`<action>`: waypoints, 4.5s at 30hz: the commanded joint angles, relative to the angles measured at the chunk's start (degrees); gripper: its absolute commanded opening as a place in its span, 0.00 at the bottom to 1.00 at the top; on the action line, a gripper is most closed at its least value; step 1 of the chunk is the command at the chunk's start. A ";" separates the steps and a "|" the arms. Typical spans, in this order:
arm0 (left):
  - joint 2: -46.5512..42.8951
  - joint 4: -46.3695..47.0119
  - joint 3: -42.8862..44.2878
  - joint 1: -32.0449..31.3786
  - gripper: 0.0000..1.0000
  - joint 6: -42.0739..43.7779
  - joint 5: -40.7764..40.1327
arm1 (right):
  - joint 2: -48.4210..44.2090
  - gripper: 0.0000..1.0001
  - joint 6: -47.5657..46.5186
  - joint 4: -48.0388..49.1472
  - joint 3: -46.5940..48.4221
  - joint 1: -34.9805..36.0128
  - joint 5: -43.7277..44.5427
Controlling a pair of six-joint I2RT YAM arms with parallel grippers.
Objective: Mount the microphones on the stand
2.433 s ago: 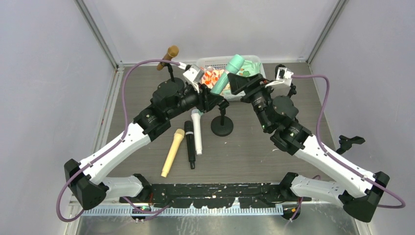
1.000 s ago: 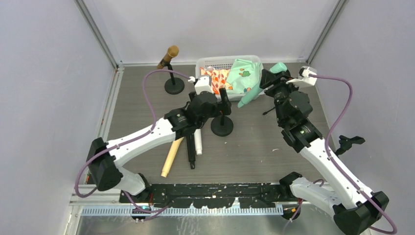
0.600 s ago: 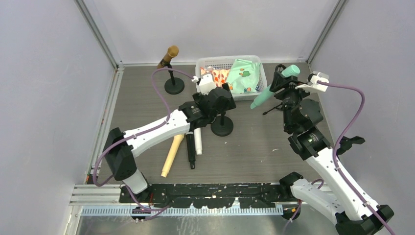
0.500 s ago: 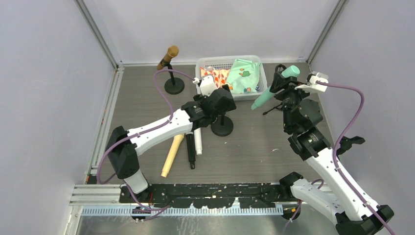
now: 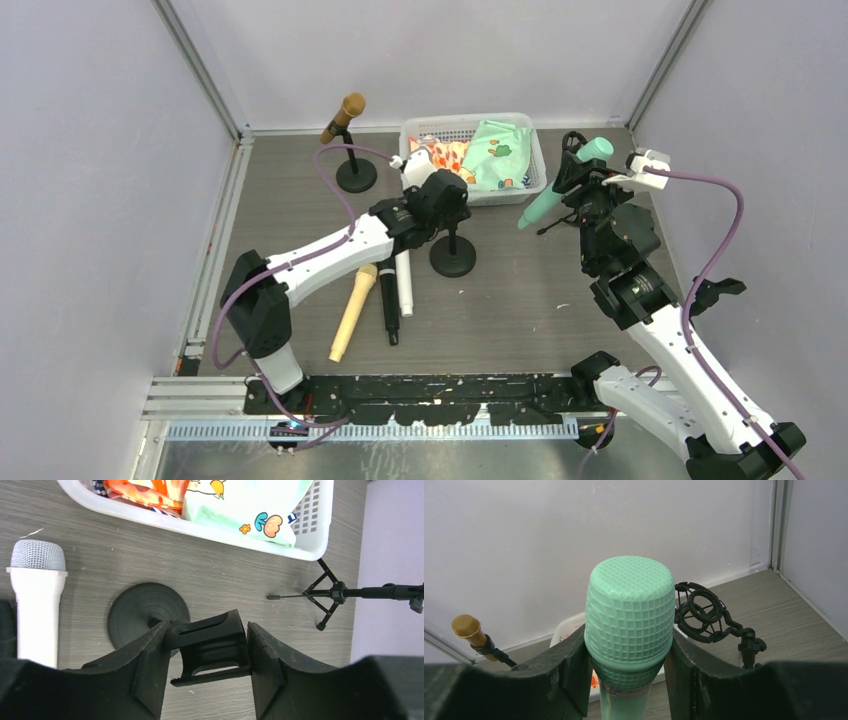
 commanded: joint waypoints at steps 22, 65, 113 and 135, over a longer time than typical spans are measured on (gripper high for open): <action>-6.13 20.00 -13.55 7.36 0.36 35.55 31.14 | -2.66 0.01 0.47 6.84 -4.09 -0.16 -8.84; 7.46 103.28 -41.81 1.48 0.48 52.15 10.26 | 1.30 0.01 5.36 23.00 -10.99 -0.14 -13.87; 5.56 104.78 -41.37 1.48 0.00 30.47 33.14 | 10.58 0.01 -1.24 59.50 -25.53 -0.19 -39.95; 7.30 106.44 -39.08 1.48 0.00 31.70 39.30 | 13.53 0.01 -6.22 38.75 -28.19 6.68 -41.21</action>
